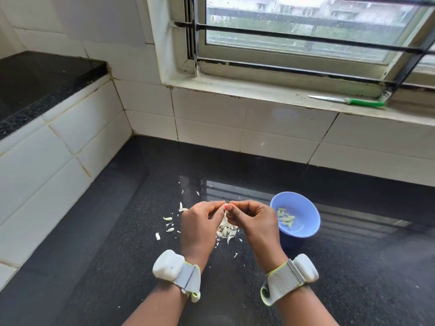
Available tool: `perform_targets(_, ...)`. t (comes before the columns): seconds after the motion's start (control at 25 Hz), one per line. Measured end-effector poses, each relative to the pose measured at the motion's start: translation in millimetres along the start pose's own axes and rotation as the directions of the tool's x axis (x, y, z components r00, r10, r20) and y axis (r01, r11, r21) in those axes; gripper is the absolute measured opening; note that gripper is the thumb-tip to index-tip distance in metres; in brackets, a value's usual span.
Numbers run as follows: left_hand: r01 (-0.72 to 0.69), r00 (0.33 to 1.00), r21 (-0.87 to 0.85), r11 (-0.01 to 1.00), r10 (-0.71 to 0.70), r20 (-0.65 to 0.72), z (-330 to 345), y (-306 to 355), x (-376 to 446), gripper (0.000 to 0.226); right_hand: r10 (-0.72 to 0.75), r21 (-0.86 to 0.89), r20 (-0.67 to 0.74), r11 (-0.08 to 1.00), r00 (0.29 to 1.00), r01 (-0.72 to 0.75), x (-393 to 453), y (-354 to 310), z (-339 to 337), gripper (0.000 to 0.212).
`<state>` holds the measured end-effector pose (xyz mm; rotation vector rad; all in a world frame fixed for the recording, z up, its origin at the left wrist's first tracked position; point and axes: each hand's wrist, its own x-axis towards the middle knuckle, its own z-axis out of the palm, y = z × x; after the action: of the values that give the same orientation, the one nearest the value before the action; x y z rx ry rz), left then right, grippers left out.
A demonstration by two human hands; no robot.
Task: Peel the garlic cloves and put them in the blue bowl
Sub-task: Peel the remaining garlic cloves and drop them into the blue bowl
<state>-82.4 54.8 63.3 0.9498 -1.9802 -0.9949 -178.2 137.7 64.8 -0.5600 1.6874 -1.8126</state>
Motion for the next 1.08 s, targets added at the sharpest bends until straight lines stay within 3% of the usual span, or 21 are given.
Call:
perform_targets(0.12,-0.193,0.981,0.160,0.968,0.190,0.038,3,-4,2,0.015,0.010,0.007,0.005,1.000,1.000,-0.010,0,-2,-2,0.005)
perform_targets(0.44,-0.182,0.983,0.159,0.970,0.177,0.041,5,-7,4,0.008,0.053,0.017,0.000,0.998,0.999,-0.053,1,-3,0,0.007)
perform_targets(0.6,0.019,0.998,0.041,0.999,-0.021,0.057,4,-3,5,0.006,0.067,0.026,0.007,0.997,0.998,-0.067,4,-1,-1,0.007)
perform_targets(0.76,0.241,0.963,-0.066,0.968,-0.231,0.136,3,-1,6,0.010,0.079,0.037,0.027,0.996,0.997,-0.080,8,3,1,0.009)
perform_targets(0.92,0.435,0.895,-0.307,0.846,-0.369,0.250,4,4,5,0.020,0.055,-0.020,0.031,0.998,0.998,-0.055,12,10,2,0.018)
perform_targets(1.08,0.569,0.822,-0.430,0.701,-0.465,0.329,6,8,2,0.021,0.019,0.003,0.004,1.000,1.000,-0.019,12,10,2,0.018)
